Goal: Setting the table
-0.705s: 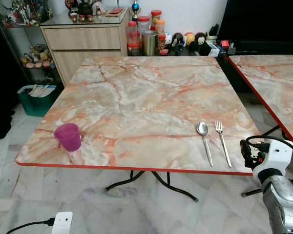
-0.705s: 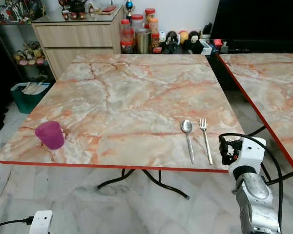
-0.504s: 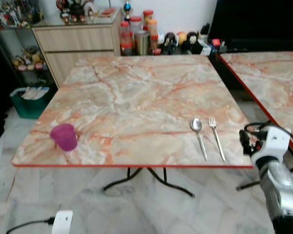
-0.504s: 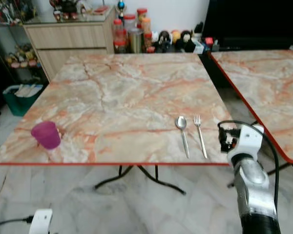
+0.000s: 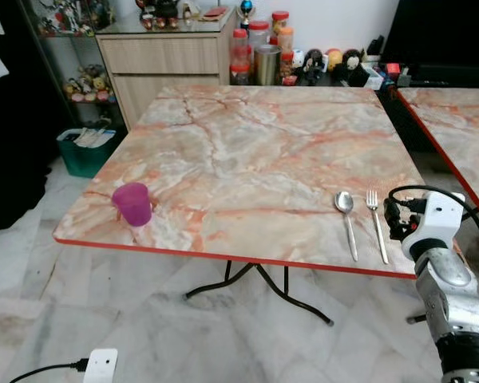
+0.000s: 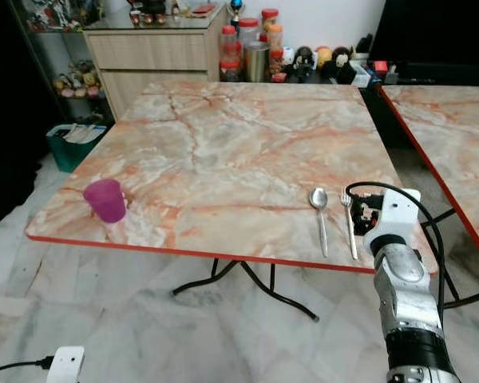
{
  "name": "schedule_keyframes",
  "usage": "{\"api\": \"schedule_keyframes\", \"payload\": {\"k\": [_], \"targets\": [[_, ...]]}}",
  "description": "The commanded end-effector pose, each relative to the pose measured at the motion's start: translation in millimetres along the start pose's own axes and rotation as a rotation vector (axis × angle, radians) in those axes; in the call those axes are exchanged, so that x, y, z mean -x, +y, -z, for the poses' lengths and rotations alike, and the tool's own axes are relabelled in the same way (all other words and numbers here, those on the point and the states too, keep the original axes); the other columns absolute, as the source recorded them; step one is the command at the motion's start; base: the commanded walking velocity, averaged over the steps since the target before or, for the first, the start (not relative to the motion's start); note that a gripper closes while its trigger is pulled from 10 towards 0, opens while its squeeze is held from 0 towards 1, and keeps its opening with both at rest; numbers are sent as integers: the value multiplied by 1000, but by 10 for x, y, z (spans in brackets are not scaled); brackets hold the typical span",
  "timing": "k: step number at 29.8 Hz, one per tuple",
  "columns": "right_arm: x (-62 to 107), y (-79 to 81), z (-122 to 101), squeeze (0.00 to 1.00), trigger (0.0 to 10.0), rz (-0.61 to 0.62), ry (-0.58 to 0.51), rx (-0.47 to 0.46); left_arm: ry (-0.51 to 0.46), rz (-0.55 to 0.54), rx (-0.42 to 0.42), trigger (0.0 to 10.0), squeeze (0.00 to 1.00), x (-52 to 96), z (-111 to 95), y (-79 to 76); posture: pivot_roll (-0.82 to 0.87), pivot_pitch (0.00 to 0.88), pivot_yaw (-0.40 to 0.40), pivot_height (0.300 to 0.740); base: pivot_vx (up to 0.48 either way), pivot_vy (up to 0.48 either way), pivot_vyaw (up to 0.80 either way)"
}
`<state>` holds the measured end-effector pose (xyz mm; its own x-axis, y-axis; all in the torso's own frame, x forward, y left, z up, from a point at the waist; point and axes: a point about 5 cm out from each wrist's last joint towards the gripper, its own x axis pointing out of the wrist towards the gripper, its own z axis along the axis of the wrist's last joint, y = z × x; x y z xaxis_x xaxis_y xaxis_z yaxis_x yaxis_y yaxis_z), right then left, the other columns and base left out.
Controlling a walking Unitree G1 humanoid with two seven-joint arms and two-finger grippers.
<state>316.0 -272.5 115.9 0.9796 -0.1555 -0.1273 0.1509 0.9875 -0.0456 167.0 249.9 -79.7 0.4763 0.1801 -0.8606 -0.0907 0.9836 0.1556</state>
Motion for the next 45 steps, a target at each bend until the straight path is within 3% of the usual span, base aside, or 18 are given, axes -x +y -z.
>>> {"api": "schedule_keyframes", "payload": {"k": [1, 19, 28, 45], "targets": [[-10, 14, -8, 0, 10000, -6, -7, 1, -1, -7, -23, 10000, 0, 0, -5, 9, 39, 0, 17, 740, 0, 0, 0], [-4, 63, 5, 0, 10000, -21, -16, -2, 2, -20, -44, 10000, 0, 0, -7, 18, 42, 6, 16, 740, 0, 0, 0], [11, 114, 14, 0, 10000, -51, -20, 40, 2, -20, -42, 10000, 0, -1, -15, 21, 43, 15, 19, 740, 298, 0, 140], [18, 129, 19, 0, 10000, -54, -25, 17, 1, -19, -38, 10000, 0, -1, -18, 18, 45, 21, 18, 740, 225, 0, 57]]}}
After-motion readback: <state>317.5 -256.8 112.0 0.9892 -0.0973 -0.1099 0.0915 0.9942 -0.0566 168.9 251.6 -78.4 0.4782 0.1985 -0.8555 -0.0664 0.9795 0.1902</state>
